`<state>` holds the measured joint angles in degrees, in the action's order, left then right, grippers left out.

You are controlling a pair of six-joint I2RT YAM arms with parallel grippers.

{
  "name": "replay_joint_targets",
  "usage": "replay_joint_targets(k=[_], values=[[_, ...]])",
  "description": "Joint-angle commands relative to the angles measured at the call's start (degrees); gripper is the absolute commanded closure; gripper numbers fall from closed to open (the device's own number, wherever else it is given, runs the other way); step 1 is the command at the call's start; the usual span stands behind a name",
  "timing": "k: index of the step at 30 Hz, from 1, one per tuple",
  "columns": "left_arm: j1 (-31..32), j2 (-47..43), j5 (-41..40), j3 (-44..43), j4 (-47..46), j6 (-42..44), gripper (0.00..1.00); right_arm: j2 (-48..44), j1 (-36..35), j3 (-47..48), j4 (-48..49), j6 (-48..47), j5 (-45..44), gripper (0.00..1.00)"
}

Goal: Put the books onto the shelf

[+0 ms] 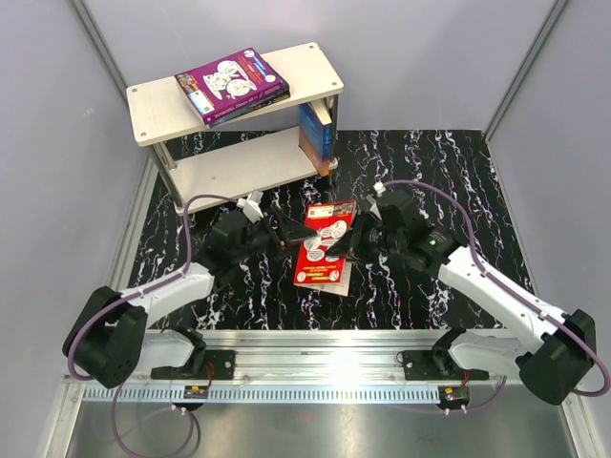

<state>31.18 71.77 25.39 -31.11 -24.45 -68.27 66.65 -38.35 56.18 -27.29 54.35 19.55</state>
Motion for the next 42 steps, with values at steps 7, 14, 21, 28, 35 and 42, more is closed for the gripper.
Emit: replay_joint_targets(k=[7,14,21,28,35,42], values=[[0.63,-0.14,6.51,-3.41,-11.41,-3.89,0.48,-5.04,-0.32,-6.08,11.19,6.2,3.56,1.0],[6.77,7.59,17.4,-14.12,-10.46,-1.09,0.47,-4.16,-0.24,-5.39,11.65,5.25,4.35,1.0],[9.69,7.34,17.86,-19.16,-1.5,4.46,0.72,-4.77,-0.24,-2.66,7.17,1.47,3.83,1.0],[9.6,4.18,10.92,-24.68,18.54,16.04,1.0,-8.99,-0.24,0.33,-7.41,-2.57,-1.35,0.18],[9.34,3.03,-3.19,-31.27,32.87,20.98,1.0,-13.74,-0.24,7.36,-30.35,-7.06,-13.47,0.0],[10.3,3.99,-23.76,-38.91,45.67,20.37,1.0,-18.83,-0.24,10.87,-40.72,-8.2,-18.31,0.0]])
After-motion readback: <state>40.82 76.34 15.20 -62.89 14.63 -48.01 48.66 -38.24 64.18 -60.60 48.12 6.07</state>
